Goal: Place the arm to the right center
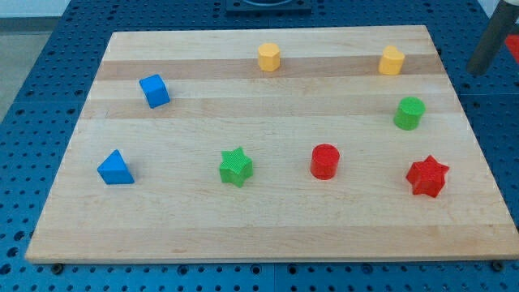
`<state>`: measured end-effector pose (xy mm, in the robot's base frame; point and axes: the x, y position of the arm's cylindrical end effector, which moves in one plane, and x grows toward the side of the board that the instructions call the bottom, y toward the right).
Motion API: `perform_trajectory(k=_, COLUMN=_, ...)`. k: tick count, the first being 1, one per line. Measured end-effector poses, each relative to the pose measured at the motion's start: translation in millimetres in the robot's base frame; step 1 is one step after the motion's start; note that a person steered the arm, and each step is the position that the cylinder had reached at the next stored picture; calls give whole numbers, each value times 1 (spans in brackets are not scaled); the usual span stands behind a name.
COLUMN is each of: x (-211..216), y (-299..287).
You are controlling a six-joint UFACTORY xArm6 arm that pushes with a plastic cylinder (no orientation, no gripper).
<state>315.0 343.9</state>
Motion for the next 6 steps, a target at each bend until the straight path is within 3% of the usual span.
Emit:
perform_trajectory(k=1, x=0, y=-15)
perform_trajectory(k=2, x=8, y=-80)
perform_trajectory(k=4, x=8, y=-81)
perform_trajectory(k=5, x=82, y=-65)
perform_trajectory(k=6, x=84, y=-65)
